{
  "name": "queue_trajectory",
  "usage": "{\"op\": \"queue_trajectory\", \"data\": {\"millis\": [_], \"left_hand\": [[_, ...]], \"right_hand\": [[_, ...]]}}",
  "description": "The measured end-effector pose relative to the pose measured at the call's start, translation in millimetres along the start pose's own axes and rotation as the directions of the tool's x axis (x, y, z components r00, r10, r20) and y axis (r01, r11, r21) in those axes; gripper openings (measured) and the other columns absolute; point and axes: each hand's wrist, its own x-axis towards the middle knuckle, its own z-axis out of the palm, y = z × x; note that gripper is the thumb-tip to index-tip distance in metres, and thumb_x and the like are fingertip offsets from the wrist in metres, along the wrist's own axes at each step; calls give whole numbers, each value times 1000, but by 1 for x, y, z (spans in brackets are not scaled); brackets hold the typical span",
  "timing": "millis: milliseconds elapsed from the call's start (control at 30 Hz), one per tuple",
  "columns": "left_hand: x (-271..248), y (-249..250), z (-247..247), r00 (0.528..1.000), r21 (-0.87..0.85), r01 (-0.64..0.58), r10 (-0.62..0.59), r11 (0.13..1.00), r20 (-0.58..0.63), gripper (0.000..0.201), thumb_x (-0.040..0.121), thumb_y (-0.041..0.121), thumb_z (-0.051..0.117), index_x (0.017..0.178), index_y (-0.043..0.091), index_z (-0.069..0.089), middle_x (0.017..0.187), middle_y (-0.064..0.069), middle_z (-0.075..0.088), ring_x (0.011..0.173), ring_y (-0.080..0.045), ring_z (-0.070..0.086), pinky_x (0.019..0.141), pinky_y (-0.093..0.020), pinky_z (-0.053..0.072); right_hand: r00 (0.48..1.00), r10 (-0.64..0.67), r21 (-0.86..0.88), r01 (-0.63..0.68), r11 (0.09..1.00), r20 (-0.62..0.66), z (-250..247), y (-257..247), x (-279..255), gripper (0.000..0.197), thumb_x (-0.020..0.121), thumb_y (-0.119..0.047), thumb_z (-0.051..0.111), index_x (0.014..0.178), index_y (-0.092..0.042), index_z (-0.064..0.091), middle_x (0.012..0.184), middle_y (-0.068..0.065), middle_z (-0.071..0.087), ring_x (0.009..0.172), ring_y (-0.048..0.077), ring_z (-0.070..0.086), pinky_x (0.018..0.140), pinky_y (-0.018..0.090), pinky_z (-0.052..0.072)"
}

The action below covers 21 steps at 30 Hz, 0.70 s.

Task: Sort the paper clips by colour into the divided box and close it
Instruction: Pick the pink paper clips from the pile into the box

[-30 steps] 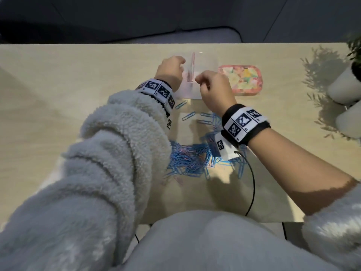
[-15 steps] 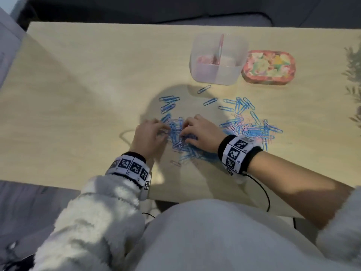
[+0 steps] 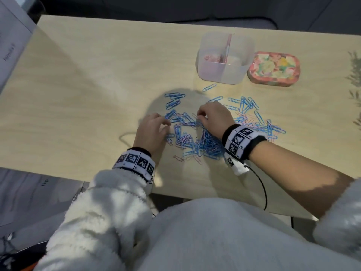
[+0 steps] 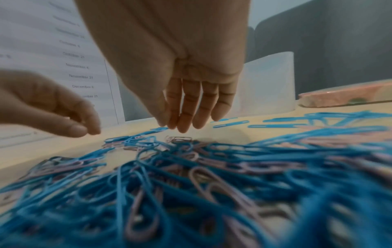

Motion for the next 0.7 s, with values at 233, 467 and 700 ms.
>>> {"op": "queue_trajectory", "data": {"millis": [233,467,700], "left_hand": [[39,9,4,987,36,153,-154,988,53,21,87,28,62,98,11,63,108,-8,57,101,-24,54,89,-37,47],[46,-4,-8,968,-197,242,-250,950,-16,12,88,20,60,94,10,64,95,-5,67,86,-19,58,84,-31,49],[48,-23,-15,967,-22,232,-233,972,-107,18,89,22,56,102,14,67,113,-10,60,110,-29,48,92,-36,40]], "right_hand": [[974,165,13,-169,986,158,8,-15,22,16,88,-11,55,97,-3,65,109,17,65,105,34,57,88,40,49],[980,199,318,-186,930,-7,-7,7,17,9,86,-8,55,91,-6,62,93,4,60,89,20,52,79,28,40],[903,389,741,-386,550,183,-19,-4,36,21,88,-2,34,80,-5,54,65,4,47,55,20,53,48,27,48]]}}
